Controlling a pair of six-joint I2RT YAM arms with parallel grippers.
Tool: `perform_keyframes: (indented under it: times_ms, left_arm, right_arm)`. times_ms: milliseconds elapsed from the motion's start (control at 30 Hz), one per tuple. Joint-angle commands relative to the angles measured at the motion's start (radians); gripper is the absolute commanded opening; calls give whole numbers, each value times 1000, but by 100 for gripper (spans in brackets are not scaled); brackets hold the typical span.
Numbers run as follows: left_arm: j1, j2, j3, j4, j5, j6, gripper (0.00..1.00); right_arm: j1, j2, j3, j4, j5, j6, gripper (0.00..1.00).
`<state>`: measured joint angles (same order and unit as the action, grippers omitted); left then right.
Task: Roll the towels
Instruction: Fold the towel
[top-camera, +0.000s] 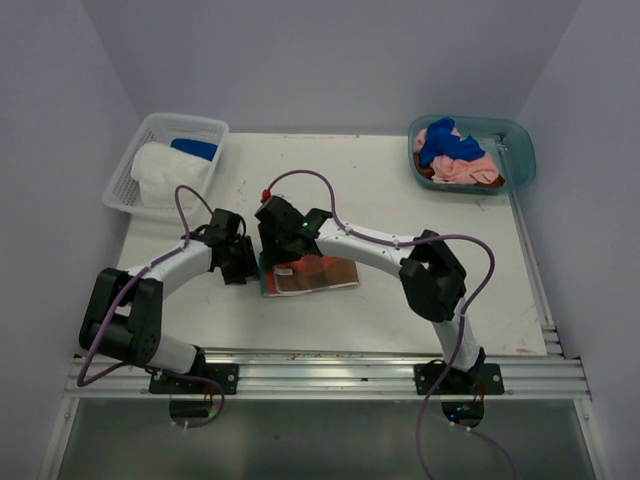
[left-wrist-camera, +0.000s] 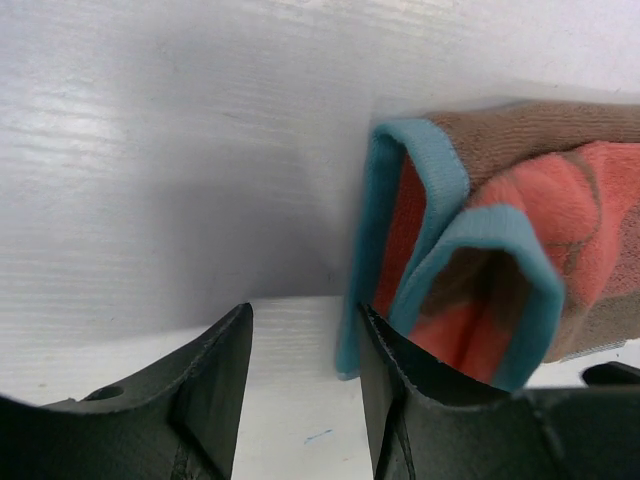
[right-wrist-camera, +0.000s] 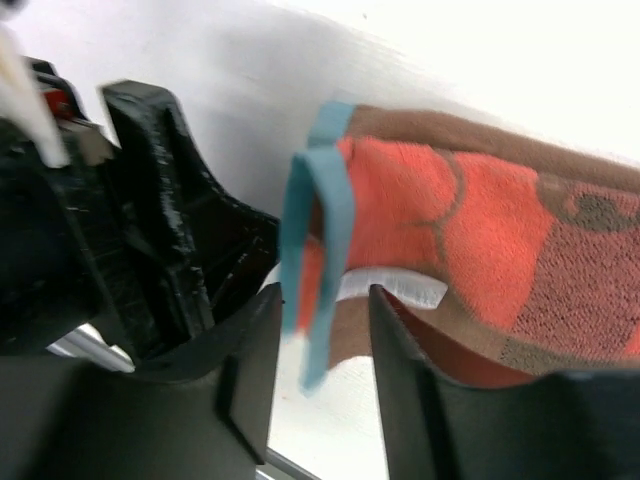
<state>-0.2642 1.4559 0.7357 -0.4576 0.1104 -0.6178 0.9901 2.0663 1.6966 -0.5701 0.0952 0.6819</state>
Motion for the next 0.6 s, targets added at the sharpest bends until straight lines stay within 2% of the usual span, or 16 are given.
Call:
perform_keyframes:
  times_ms: [0, 33, 100, 167, 200, 267, 300, 433, 567]
  left_arm:
    - [3, -52, 11, -65, -57, -5, 50]
    - [6, -77, 14, -76, -78, -3, 50]
    - [11, -103, 30, -114, -104, -2, 50]
    - [14, -138, 40, -144, -147, -5, 50]
    - [14, -149, 53, -153, -159, -10, 50]
    - [14, -189, 60, -147, -166, -11, 50]
    - [14, -207, 56, -133, -154, -11, 50]
    - [-19, -288, 31, -1, -16, -17, 49]
    - [-56, -194, 80, -6, -49, -16, 53]
  right_arm:
    - [1, -41, 71, 30, -23, -21, 45]
    - [-11, -57, 61, 23, -12, -25, 49]
    - [-34, -141, -4, 30, 3, -35, 49]
    - [-83, -219, -130, 62, 23, -39, 42]
    - [-108, -254, -177, 75, 34, -42, 34]
    - [-183, -357, -309, 113, 26, -61, 4]
    - [-211, -383, -343, 113, 24, -67, 0]
    - [-315, -390, -402, 73, -25, -133, 0]
    - [-324, -313, -367, 32, -25, -179, 0]
